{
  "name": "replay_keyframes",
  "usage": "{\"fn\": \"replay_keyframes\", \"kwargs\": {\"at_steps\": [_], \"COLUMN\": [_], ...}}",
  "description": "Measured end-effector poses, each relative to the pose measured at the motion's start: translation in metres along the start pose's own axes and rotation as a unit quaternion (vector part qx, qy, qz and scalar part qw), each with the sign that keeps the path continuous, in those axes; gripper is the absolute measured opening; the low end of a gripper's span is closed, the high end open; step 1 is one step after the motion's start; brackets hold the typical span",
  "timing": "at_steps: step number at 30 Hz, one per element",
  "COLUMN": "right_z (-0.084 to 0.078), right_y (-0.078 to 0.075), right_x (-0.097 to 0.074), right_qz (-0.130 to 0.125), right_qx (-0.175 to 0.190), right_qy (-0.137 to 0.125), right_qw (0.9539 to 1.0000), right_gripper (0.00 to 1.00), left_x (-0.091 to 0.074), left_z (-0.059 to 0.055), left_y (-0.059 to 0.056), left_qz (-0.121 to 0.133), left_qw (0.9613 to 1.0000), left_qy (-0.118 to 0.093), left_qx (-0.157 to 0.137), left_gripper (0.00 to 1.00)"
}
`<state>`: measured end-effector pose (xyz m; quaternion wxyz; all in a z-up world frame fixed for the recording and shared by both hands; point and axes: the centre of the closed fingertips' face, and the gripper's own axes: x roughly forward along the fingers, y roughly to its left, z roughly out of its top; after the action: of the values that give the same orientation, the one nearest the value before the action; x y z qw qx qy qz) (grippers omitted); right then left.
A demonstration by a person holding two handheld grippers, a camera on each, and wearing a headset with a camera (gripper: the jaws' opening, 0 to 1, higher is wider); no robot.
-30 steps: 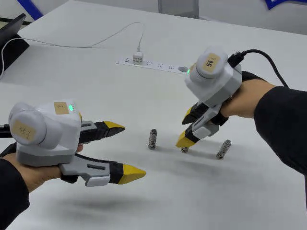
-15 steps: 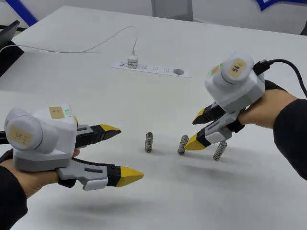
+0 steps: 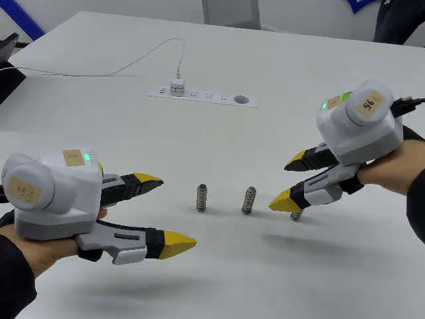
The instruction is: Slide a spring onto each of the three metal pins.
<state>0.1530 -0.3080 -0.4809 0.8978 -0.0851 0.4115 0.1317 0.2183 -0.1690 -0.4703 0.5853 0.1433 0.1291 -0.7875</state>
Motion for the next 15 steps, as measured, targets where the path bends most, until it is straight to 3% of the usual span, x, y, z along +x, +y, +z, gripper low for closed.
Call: {"fn": "replay_keyframes", "kwargs": {"at_steps": [15], "right_z": [-0.020], "right_y": [0.003], "right_x": [-0.021], "right_qz": [-0.037], "right_qx": [0.015], "right_qy": [-0.047], "right_qw": [0.9981], "right_gripper": [0.61], "left_x": [0.000], "left_z": [-0.001], "left_y": [0.000], "left_qz": [0.002], "left_qw": [1.0000], "left_qy": [0.000], "left_qx": [-0.003], "left_gripper": [0.73]}}
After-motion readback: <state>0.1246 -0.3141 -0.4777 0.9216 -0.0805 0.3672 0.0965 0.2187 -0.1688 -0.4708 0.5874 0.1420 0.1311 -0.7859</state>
